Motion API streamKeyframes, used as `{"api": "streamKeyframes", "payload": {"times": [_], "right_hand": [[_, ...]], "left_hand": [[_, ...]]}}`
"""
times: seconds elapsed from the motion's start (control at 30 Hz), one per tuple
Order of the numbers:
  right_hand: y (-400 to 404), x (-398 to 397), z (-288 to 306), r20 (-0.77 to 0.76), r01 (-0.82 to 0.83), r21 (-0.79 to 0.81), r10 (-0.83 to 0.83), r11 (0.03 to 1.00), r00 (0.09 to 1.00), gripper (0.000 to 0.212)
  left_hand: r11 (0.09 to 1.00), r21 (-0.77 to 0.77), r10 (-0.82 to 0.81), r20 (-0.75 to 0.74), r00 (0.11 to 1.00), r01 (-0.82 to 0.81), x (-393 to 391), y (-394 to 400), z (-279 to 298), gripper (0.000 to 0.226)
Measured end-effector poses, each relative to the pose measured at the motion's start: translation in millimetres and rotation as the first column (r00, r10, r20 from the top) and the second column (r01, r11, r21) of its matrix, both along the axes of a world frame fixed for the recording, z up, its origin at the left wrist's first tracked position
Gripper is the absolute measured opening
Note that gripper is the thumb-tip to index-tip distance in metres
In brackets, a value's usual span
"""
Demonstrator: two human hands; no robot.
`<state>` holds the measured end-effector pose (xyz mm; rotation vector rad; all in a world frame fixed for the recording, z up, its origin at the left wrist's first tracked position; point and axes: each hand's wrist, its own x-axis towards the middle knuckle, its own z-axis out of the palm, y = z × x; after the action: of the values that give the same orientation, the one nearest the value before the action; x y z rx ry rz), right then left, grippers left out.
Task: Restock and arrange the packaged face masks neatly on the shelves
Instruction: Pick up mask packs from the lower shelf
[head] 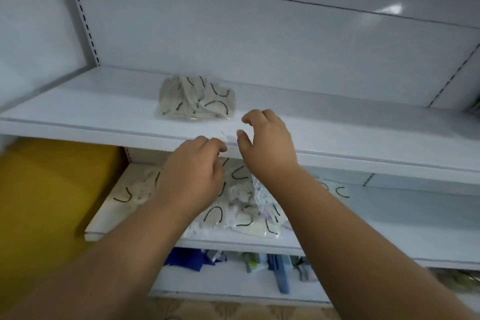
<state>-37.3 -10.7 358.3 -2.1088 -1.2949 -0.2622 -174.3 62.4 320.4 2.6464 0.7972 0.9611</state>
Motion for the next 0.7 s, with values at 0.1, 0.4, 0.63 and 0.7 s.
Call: {"api": "streamKeyframes", "payload": {"times": [0.1,0.4,0.63,0.7], "right_hand": [[-45.9,-9.2,-13.3,-0.072,-0.01,0.081,0.015,0.997,0.997,0.024],[-111.1,-33.3,-85.6,-0.175,-0.023,-0.044,0.015,0.999,0.984,0.011],[-96.7,-41.3,-146.0,-0.361,-0.067,-0.124,0.018,0.99,0.932,0.006],[-87.2,-31.1,-161.3,-0.407,-0.083,-0.138,0.02,0.987,0.913,0.007]], "left_hand": [[1.0,-0.019,-0.014,-0.031,0.999,0.013,-11.2,-43.4,-16.1,0.026],[0.961,-0.276,-0.054,-0.106,0.993,0.023,-41.6,-90.1,-89.0,0.027],[0.911,-0.409,-0.023,-0.17,0.985,-0.049,-52.2,-75.9,-136.5,0.026],[0.886,-0.457,-0.001,-0.174,0.985,-0.079,-43.5,-70.2,-148.3,0.026]]}}
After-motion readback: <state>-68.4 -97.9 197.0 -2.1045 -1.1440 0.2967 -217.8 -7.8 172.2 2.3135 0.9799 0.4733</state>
